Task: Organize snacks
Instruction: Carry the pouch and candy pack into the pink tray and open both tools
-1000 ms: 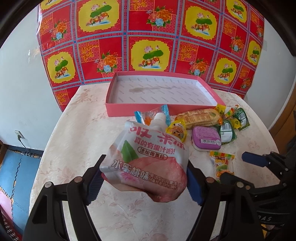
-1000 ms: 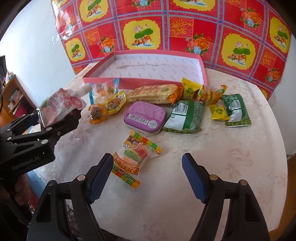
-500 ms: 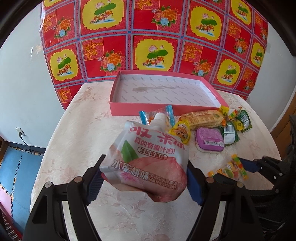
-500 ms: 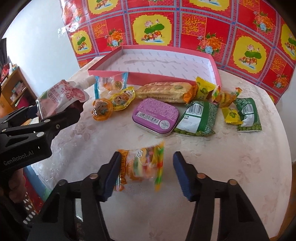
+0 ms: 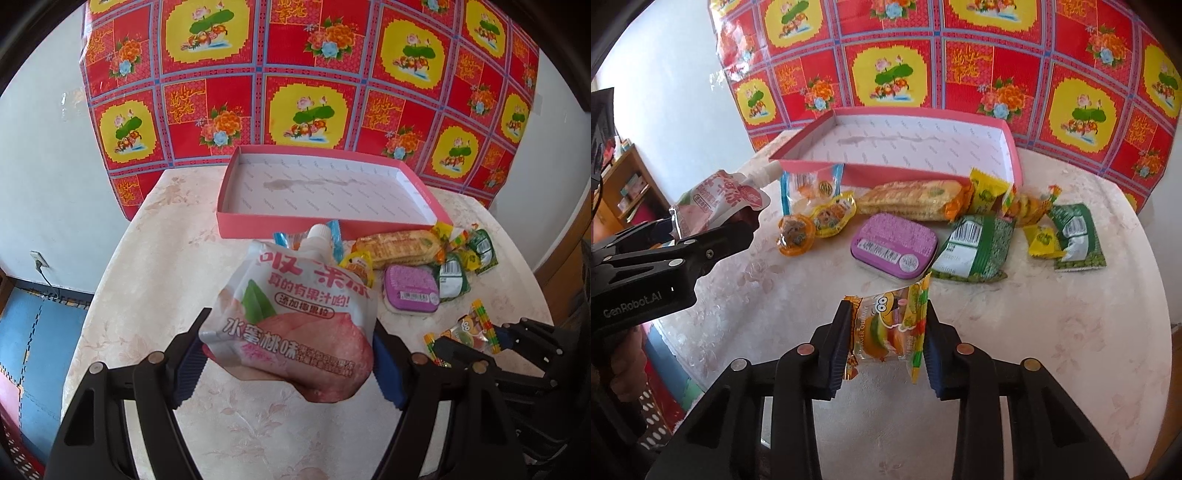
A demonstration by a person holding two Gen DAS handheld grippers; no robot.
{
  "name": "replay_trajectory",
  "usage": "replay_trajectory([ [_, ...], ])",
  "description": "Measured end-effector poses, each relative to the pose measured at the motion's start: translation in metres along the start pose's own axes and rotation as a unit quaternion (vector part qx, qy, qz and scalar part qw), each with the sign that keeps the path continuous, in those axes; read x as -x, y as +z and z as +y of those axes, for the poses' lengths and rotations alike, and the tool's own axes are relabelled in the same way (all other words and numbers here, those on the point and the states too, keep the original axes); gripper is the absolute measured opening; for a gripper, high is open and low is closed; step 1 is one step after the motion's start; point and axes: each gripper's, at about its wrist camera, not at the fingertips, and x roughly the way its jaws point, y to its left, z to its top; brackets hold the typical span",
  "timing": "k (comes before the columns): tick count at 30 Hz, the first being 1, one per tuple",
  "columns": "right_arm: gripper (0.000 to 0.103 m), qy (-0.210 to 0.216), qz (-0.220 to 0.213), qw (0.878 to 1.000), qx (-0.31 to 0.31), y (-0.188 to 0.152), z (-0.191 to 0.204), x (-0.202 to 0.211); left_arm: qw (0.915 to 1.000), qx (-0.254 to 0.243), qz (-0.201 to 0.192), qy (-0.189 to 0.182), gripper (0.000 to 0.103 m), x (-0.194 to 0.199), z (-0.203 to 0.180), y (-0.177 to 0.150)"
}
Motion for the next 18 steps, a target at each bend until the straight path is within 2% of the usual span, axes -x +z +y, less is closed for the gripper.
replay_trajectory([
  [9, 0.036, 0.015, -0.021, 1.000, -0.007, 0.019, -0.009, 0.011, 1.0000, 0.001, -0.006, -0.001, 0.080, 0.004, -0.003, 0.019],
  [18, 0.036, 0.026, -0.045, 0.999, -0.013, 0.051, -0.021, 0.027, 0.9998, 0.007, -0.016, -0.006, 0.080, 0.006, -0.003, 0.051],
])
